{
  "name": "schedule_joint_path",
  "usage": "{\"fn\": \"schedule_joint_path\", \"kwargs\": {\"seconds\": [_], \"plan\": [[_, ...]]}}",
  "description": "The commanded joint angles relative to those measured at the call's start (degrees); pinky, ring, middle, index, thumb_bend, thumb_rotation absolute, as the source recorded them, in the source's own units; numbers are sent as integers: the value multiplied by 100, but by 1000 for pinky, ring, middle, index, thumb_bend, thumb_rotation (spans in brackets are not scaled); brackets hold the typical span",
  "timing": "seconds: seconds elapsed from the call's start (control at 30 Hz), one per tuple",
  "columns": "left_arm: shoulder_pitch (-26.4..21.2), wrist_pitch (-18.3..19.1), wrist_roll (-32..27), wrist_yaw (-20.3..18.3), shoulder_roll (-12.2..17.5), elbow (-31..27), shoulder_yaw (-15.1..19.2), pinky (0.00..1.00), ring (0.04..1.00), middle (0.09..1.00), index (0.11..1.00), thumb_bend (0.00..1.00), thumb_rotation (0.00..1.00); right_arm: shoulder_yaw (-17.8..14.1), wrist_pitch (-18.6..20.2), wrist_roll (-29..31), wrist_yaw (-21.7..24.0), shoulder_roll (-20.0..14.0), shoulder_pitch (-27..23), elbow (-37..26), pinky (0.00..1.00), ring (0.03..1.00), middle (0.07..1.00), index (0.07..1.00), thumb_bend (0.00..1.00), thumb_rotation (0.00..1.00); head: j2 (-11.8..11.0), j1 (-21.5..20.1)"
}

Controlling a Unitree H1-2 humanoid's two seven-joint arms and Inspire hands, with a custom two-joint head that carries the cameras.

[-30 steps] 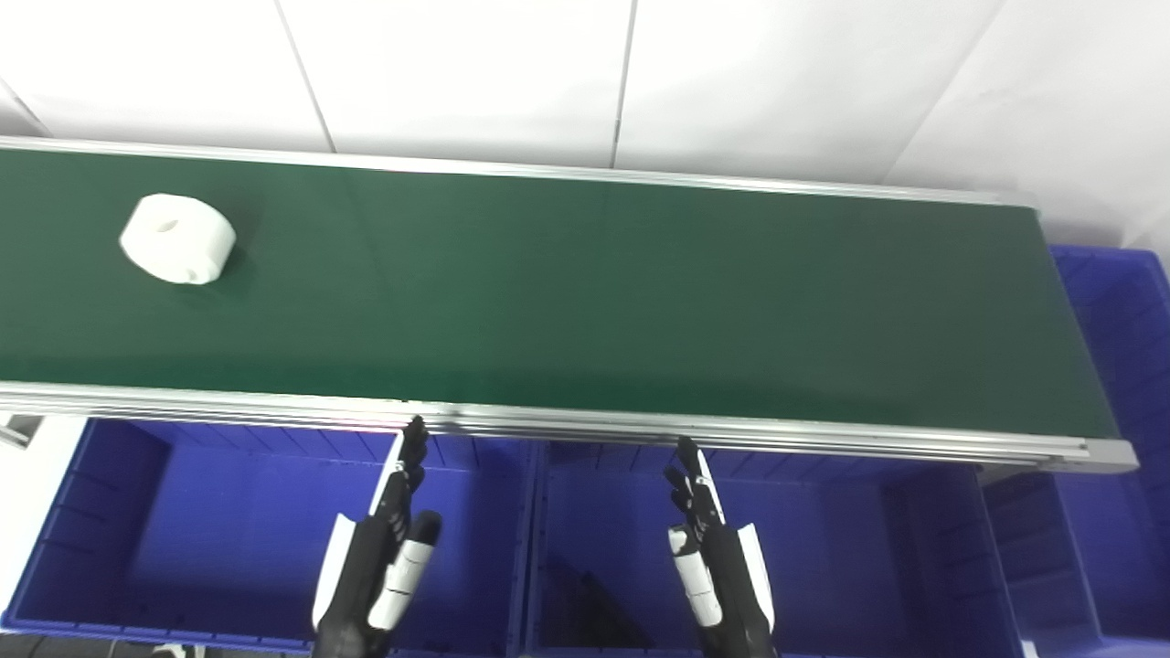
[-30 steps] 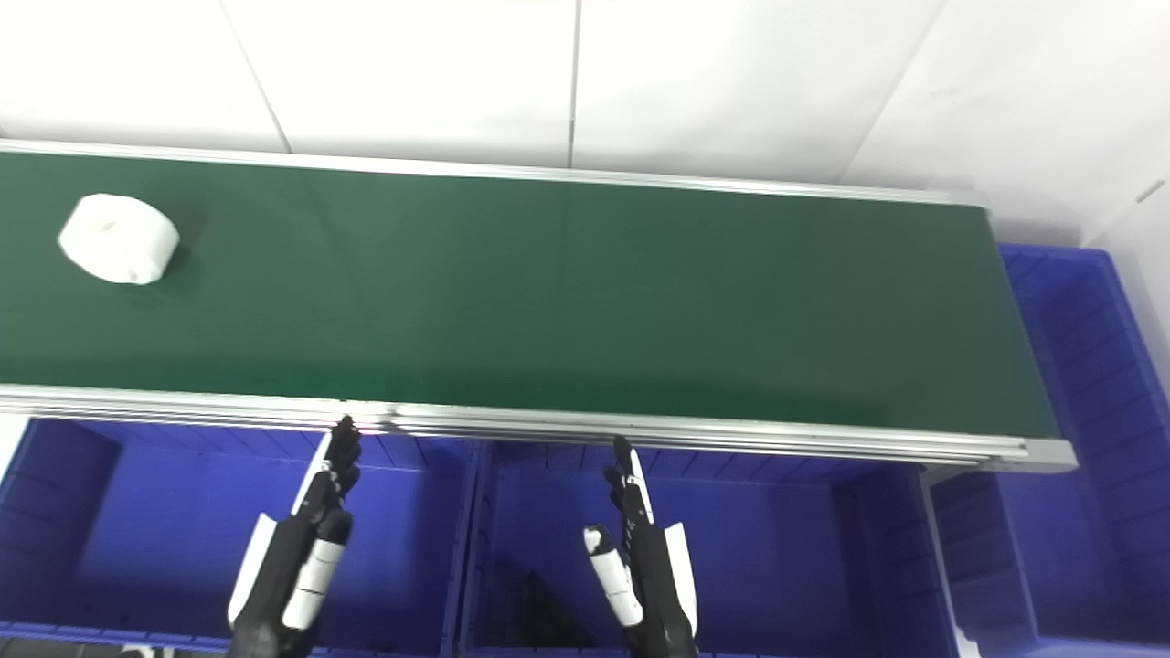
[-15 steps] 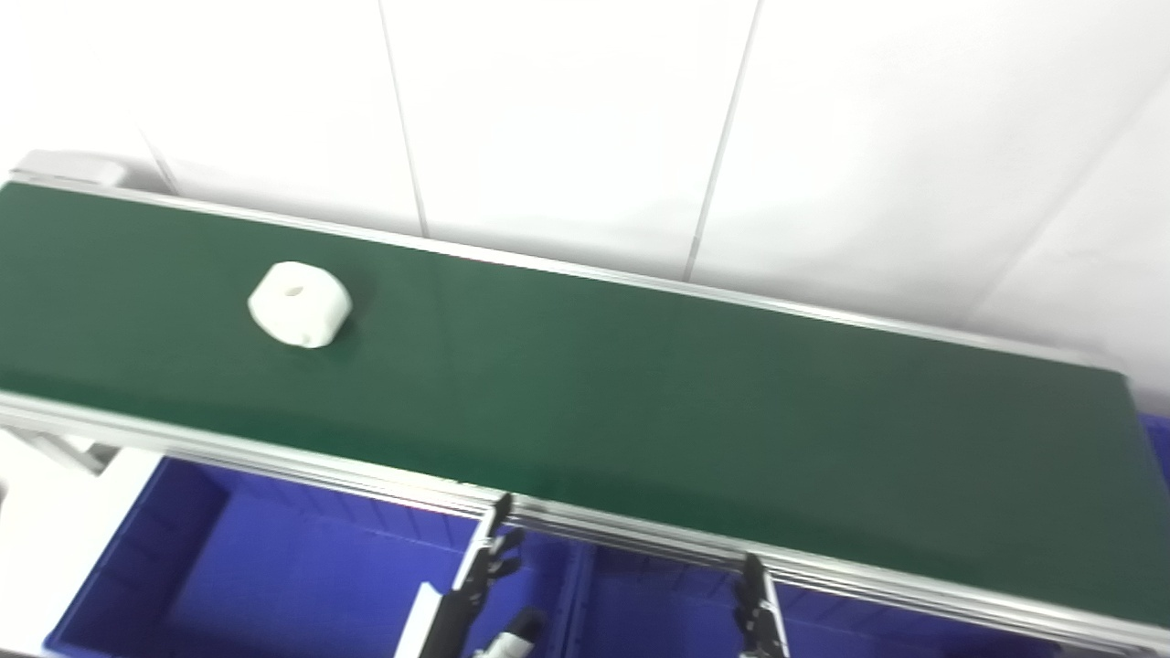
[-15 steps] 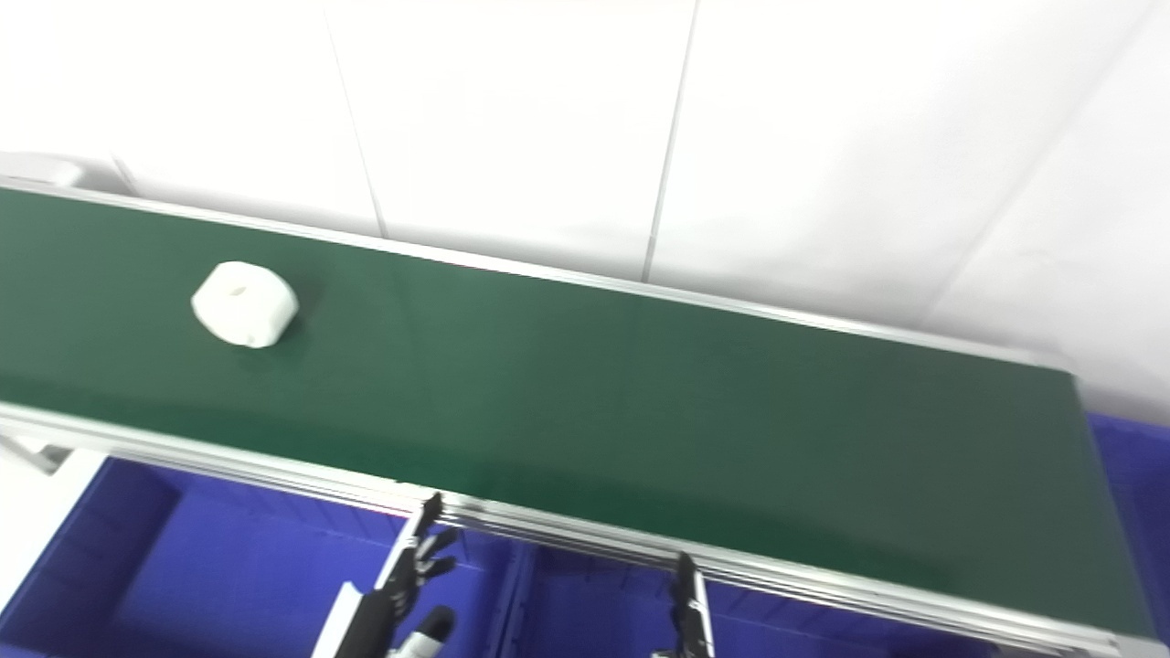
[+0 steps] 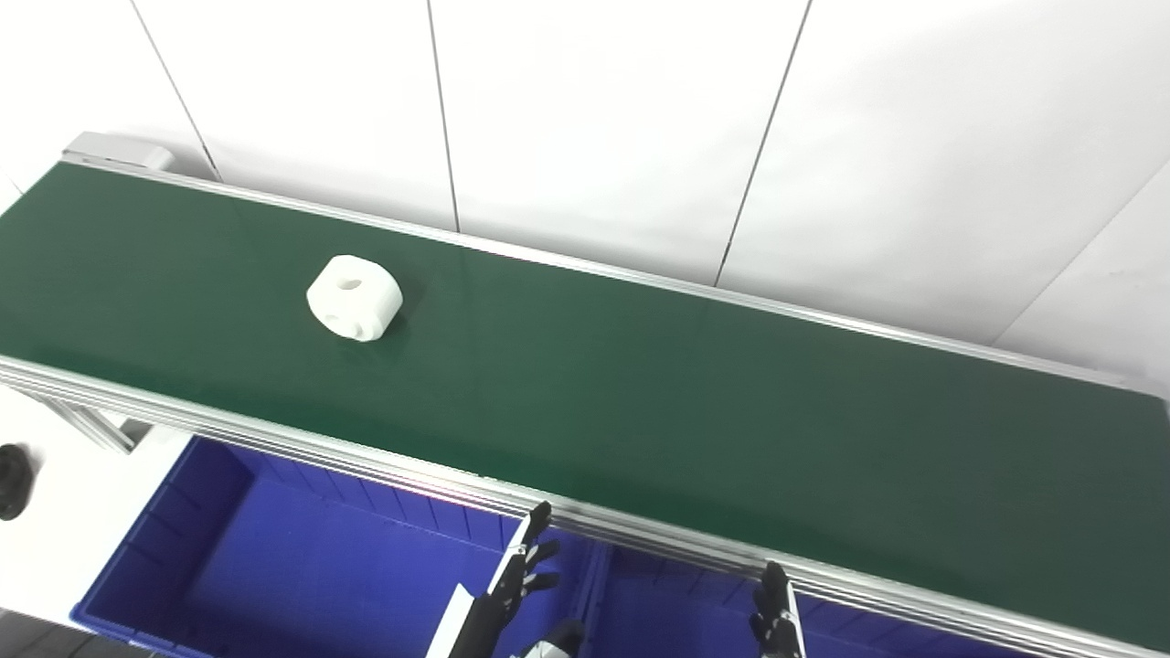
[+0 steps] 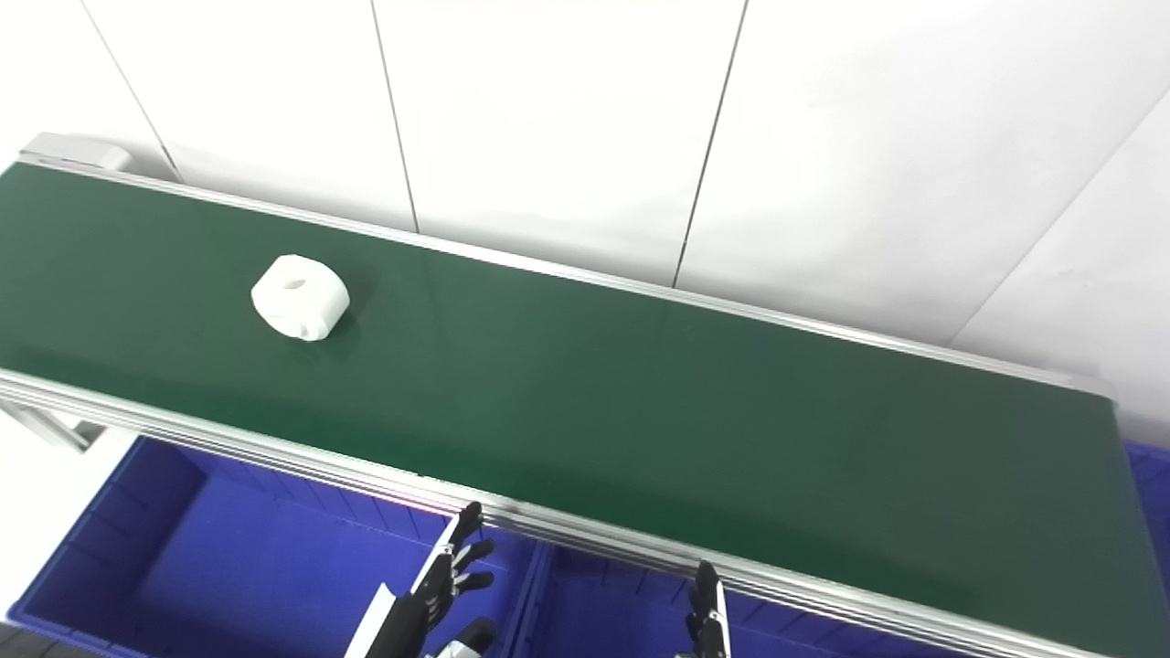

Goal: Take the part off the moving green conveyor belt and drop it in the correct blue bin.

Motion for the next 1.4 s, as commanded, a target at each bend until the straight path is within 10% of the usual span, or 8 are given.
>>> {"fn": "schedule_joint_path", "kwargs": {"seconds": [0.0,0.57,0.93,1.17,1.37], "plan": [[26,-59,68,95,-94,-125,-40,809,912,980,1000,605,834,-61,-304,41,92,-91,-7,30,1000,1000,1000,1000,602,1000,-13,2],[-32,-125,102,133,-130,63,-119,785,906,975,1000,616,823,-135,-302,151,186,-155,-27,146,1000,1000,1000,1000,580,1000,-300,150],[-71,-351,206,464,245,-989,-455,762,907,970,1000,589,793,-90,-321,127,133,-46,-38,199,1000,1000,1000,1000,538,1000,-234,-65],[-515,-352,125,794,455,-2103,-844,703,861,916,972,761,723,-45,-323,82,117,-54,-104,295,1000,991,1000,1000,559,1000,-233,-95],[-1636,-301,850,571,732,-2585,-142,581,761,822,919,936,637,-11,-325,20,103,-38,-139,310,1000,977,1000,1000,554,1000,-258,-96]]}}
